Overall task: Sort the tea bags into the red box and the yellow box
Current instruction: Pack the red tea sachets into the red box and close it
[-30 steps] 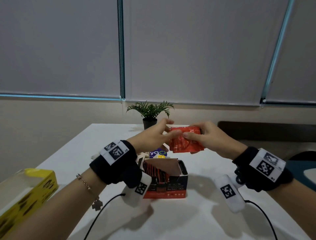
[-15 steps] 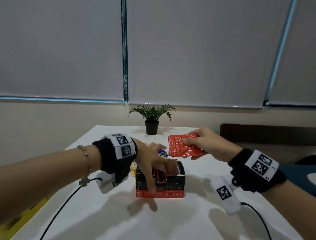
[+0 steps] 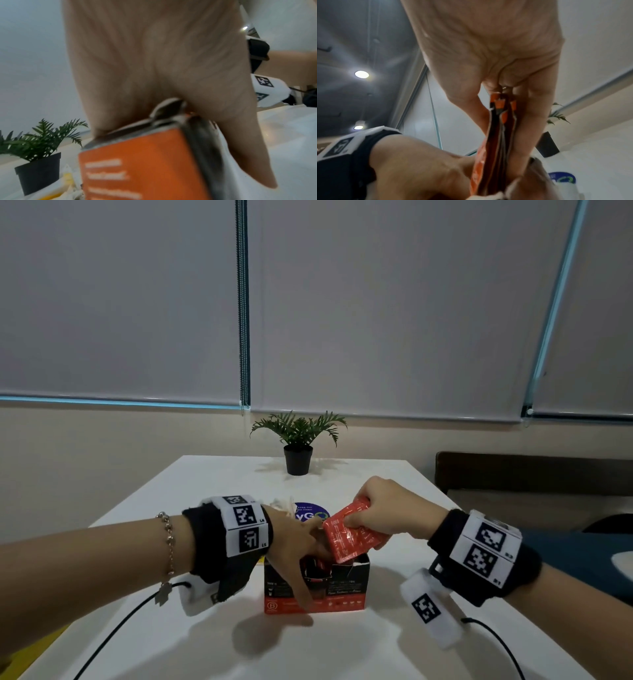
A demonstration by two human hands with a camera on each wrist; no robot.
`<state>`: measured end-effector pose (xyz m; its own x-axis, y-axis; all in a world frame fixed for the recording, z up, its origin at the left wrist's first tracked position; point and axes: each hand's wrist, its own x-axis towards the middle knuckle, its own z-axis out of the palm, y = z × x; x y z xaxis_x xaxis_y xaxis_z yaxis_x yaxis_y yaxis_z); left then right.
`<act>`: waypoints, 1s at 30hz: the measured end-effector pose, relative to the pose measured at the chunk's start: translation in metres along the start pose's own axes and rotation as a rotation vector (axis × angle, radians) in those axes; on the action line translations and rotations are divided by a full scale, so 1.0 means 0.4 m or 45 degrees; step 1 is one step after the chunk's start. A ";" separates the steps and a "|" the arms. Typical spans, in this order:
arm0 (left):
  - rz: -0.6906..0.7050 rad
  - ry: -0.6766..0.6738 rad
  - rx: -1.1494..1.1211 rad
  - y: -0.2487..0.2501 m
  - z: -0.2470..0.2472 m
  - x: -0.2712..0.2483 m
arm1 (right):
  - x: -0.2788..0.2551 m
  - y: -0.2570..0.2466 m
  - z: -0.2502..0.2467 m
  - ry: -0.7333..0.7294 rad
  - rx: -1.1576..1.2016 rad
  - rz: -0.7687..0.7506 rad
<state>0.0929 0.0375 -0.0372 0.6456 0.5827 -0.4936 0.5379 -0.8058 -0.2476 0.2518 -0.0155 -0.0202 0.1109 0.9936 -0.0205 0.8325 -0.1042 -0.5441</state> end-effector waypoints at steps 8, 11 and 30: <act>0.033 0.053 -0.052 -0.011 0.009 0.002 | 0.000 -0.088 -0.007 -0.029 -0.741 -0.262; 0.040 0.080 -0.077 -0.014 0.014 0.001 | 0.000 -0.106 0.002 -0.022 -0.887 -0.299; 0.087 0.166 -0.255 -0.024 0.032 -0.011 | 0.021 -0.109 -0.015 -0.267 -0.954 -0.357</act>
<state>0.0779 0.0412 -0.0433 0.7416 0.5470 -0.3884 0.5791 -0.8142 -0.0410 0.2198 -0.0030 0.0083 -0.1968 0.9667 -0.1635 0.9636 0.2215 0.1497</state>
